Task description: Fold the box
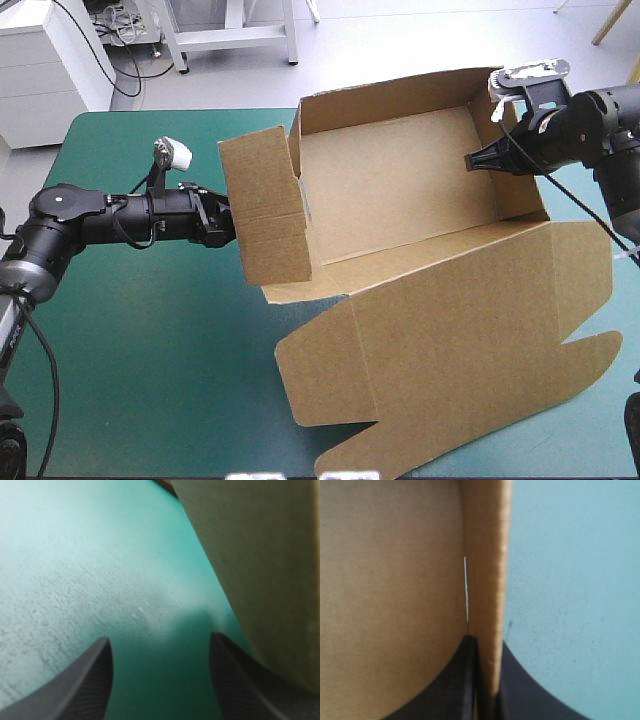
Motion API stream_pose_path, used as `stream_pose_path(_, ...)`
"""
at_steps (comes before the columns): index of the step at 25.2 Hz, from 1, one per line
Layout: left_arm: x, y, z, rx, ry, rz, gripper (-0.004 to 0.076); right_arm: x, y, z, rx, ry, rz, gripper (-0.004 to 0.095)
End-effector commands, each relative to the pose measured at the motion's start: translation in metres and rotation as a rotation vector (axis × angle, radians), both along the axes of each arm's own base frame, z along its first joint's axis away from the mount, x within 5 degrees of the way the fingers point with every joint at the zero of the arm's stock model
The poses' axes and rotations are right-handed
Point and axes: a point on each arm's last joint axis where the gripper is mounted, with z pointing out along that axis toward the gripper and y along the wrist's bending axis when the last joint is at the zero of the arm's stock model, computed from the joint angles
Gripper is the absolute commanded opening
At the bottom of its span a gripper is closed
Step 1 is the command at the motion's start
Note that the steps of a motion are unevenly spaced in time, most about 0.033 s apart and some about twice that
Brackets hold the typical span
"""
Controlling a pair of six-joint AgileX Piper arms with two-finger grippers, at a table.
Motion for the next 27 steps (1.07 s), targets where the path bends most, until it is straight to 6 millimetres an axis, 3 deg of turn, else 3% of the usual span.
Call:
stream_pose_path(1,-0.018,-0.004,0.029,-0.061,-0.055,-0.04,0.0417,-0.007,-0.006,0.021,-0.017,-0.121,-0.029,-0.0022)
stream_pose_path(5,-0.026,0.001,0.036,0.033,-0.082,0.022,0.0417,-0.007,-0.006,0.021,-0.019,-0.122,-0.029,-0.0021)
stream_pose_path(11,-0.044,0.011,0.071,0.171,-0.2,0.155,0.0417,-0.007,-0.006,0.021,-0.019,-0.122,-0.029,-0.0022)
stream_pose_path(15,-0.067,0.015,0.099,0.196,-0.287,0.2,0.0417,-0.007,-0.007,0.021,-0.025,-0.123,-0.032,-0.0021)
stream_pose_path(23,-0.106,0.032,0.123,0.333,-0.398,0.396,0.0403,-0.007,-0.007,0.021,-0.028,-0.123,-0.033,-0.0021)
stream_pose_path(27,-0.139,0.042,0.133,0.398,-0.461,0.492,0.0403,-0.007,-0.007,0.021,-0.025,-0.123,-0.032,-0.0021)
